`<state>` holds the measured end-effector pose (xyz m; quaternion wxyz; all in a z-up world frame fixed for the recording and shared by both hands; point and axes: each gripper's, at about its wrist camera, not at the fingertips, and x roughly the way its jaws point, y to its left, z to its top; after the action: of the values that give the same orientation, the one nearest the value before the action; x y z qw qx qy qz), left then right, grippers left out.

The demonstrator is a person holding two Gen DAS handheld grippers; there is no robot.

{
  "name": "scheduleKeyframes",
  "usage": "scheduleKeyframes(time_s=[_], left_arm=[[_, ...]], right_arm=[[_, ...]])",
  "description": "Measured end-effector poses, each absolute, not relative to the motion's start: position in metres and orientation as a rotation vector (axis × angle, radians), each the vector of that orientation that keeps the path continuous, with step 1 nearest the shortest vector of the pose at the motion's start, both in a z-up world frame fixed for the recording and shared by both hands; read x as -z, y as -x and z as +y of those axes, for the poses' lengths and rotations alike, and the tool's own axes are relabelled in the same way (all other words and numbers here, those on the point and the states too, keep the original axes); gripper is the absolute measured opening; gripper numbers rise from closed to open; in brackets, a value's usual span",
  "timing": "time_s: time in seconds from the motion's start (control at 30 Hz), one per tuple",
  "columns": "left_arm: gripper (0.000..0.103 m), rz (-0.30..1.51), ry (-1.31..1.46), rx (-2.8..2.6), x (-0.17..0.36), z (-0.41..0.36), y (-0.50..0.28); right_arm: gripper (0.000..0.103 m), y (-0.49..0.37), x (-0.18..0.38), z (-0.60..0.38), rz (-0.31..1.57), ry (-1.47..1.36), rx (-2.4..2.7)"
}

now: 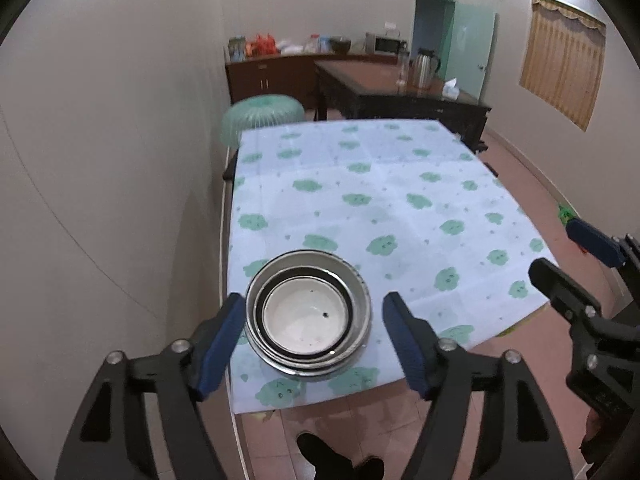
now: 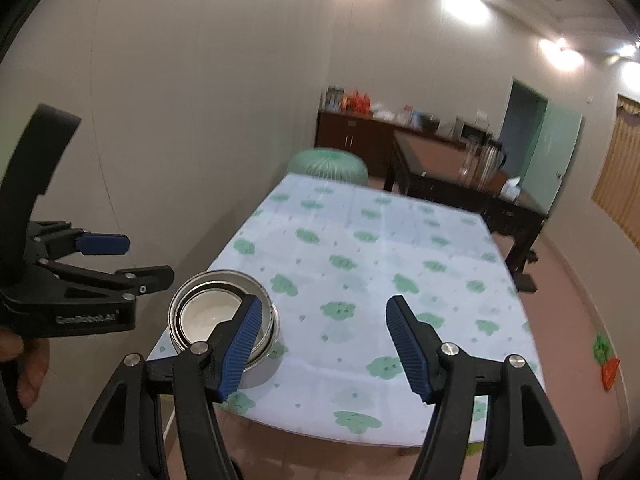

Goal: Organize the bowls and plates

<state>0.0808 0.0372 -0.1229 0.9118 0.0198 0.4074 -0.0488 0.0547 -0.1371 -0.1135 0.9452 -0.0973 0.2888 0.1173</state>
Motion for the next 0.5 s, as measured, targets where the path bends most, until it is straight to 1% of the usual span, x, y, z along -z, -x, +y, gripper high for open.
scheduleKeyframes(time_s=[0.07,0.2,0.5], left_arm=[[0.077,0.8,-0.037,0.11,0.113,0.032,-0.066],[0.077,0.762,-0.026,0.11,0.101,0.022,-0.046],[0.077,0.717,-0.044,0.106,0.086,0.012,-0.019]], right_arm=[[0.067,-0.039,0.107,-0.146,0.553,0.17,-0.234],[0.07,-0.014,0.098,-0.159,0.497,0.153,-0.233],[0.07,0.006,0.089,-0.172,0.476,0.144,-0.223]])
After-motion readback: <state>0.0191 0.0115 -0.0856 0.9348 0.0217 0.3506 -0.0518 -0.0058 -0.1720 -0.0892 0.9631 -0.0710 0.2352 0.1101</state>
